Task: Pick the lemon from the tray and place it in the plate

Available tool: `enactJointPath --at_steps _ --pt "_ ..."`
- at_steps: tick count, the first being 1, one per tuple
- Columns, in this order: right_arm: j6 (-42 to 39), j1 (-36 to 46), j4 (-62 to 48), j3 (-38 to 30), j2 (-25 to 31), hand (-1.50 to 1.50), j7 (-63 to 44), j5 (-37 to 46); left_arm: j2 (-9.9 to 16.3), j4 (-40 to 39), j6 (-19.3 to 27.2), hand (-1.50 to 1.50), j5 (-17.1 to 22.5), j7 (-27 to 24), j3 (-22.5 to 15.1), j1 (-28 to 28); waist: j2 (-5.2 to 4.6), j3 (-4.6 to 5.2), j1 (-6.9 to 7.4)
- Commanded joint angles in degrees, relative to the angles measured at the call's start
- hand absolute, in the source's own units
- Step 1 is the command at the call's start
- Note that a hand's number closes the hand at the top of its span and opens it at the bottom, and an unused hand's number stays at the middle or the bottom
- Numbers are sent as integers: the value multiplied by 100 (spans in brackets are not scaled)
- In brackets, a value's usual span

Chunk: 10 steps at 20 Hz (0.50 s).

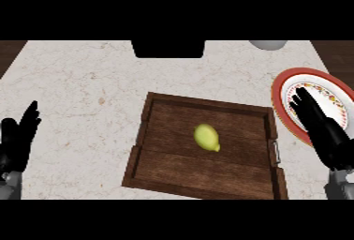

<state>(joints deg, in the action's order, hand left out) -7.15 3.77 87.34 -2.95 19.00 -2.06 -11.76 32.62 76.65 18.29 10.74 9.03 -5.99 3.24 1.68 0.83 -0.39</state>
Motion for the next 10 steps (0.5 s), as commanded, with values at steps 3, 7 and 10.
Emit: enactJointPath --at_steps 3,7,10 --pt "-1484 1229 417 679 -104 150 926 -530 -437 314 -274 0 140 -197 -293 367 -174 -96 340" --pt "-1427 2225 1445 416 598 150 2029 687 -554 319 -461 0 289 -126 -395 424 197 -13 173" --pt "-1782 1848 488 573 -591 -150 3493 -280 -894 414 -625 0 457 -266 -510 753 -349 -137 364"
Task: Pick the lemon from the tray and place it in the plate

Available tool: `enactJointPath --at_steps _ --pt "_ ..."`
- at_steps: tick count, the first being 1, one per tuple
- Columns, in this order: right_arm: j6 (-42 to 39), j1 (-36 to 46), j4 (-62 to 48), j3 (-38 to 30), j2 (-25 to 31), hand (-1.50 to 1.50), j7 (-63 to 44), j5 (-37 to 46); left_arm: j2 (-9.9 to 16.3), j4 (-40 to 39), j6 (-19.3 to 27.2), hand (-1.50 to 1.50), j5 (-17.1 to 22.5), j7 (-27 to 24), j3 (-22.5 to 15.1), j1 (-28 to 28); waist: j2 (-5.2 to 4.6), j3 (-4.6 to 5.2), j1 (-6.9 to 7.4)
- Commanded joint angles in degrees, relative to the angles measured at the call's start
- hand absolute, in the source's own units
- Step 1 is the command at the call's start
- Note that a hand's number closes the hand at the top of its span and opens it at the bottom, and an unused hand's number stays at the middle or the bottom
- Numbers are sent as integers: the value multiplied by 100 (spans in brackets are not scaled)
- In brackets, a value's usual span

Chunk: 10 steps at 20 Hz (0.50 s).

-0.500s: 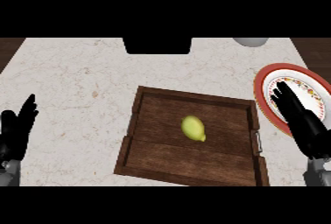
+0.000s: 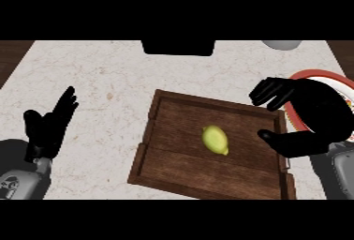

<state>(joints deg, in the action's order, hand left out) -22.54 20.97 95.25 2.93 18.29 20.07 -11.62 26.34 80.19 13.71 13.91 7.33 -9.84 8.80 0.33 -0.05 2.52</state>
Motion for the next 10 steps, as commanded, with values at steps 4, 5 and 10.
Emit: enactJointPath --at_steps 4,5,10 --pt "-1392 169 -1138 254 -45 -150 2859 368 -351 -12 -266 0 168 -129 -173 239 -219 -32 76" --pt "-1300 282 -1245 454 -41 -150 3100 831 -454 12 -157 0 82 -178 -240 245 -220 -31 135" --pt "-500 345 -1549 881 485 -150 4290 2158 -378 -135 -228 0 135 -32 -120 435 -178 -26 34"
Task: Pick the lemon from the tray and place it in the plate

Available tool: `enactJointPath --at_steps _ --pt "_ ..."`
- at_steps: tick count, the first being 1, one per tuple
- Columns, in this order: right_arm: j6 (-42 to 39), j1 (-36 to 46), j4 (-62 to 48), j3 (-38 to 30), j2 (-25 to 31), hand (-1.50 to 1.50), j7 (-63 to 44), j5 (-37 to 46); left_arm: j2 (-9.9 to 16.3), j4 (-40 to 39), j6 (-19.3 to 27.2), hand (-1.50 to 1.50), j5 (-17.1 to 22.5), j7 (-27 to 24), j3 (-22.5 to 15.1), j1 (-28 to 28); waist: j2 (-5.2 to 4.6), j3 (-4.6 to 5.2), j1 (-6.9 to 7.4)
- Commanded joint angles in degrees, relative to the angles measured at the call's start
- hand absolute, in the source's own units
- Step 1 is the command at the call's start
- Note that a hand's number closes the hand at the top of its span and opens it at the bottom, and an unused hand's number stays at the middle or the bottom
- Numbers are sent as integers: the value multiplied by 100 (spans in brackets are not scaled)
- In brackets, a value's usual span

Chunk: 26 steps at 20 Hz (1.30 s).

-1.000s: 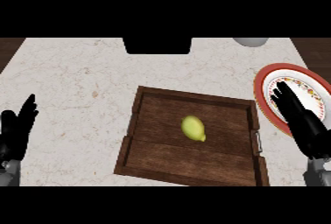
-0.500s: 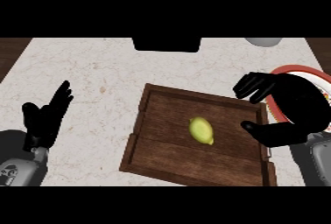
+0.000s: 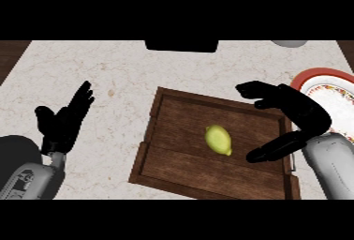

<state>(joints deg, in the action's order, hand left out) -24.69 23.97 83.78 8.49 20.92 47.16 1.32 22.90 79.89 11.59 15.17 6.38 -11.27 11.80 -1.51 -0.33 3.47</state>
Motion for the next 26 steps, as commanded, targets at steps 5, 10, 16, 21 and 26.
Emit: enactJointPath --at_steps 5,10,16,21,26 --pt "607 230 -1392 630 501 -150 2527 1557 -18 -121 -36 0 -30 -77 97 2 52 13 -67" --pt "955 546 -1902 889 794 -150 2764 1920 -8 -227 -148 0 43 -124 258 -24 92 25 -165" --pt "1880 608 -1954 1519 357 -150 2141 2835 -209 -29 15 0 -167 16 138 -210 142 29 -261" --pt "2591 635 -2118 1441 291 -150 1846 3443 -92 -88 -228 0 -132 -172 402 -360 148 31 -285" --pt "2851 1161 -2818 1521 -201 -150 1517 4105 -329 -475 -247 0 -280 -7 444 219 126 32 -295"
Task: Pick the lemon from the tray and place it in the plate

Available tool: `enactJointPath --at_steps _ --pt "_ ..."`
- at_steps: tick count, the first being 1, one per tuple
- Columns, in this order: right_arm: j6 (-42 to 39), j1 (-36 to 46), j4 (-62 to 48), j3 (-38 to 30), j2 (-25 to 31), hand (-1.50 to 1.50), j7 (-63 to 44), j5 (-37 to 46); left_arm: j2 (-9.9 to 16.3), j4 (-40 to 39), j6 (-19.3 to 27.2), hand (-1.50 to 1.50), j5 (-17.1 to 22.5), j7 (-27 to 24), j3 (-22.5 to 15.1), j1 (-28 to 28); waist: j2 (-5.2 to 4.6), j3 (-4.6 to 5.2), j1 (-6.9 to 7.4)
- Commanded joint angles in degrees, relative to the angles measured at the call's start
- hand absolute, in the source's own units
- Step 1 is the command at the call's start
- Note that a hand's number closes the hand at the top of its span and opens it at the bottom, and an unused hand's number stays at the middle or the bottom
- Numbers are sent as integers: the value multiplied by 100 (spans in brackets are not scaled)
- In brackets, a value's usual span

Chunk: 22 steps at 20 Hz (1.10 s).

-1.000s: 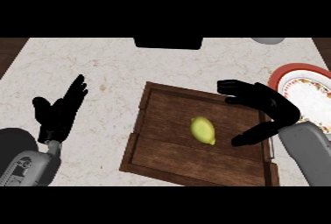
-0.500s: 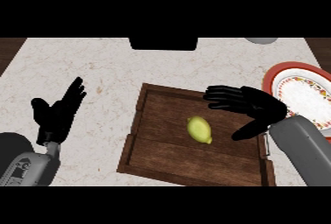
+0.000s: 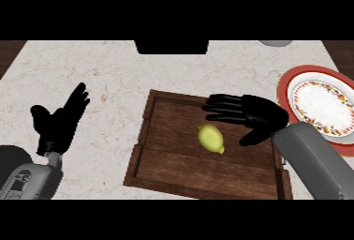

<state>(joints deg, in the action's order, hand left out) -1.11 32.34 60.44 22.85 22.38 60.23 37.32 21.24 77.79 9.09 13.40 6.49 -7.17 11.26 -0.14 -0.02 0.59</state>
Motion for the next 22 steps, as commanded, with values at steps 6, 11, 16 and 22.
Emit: enactJointPath --at_steps 6,11,16,22 --pt "609 -380 113 230 -531 -150 -230 1176 -34 -49 -316 0 -80 152 353 16 11 2 -47" --pt "252 -214 290 -54 -695 -150 -478 1514 -324 211 -146 0 -450 219 338 -102 15 2 -38" --pt "212 -137 359 -96 -1001 -150 -743 1866 -378 133 -311 0 -441 250 510 -33 15 3 -49" --pt "553 -146 -108 -265 -1098 -150 -547 2311 -575 -134 -455 0 -557 110 543 65 9 2 -43"
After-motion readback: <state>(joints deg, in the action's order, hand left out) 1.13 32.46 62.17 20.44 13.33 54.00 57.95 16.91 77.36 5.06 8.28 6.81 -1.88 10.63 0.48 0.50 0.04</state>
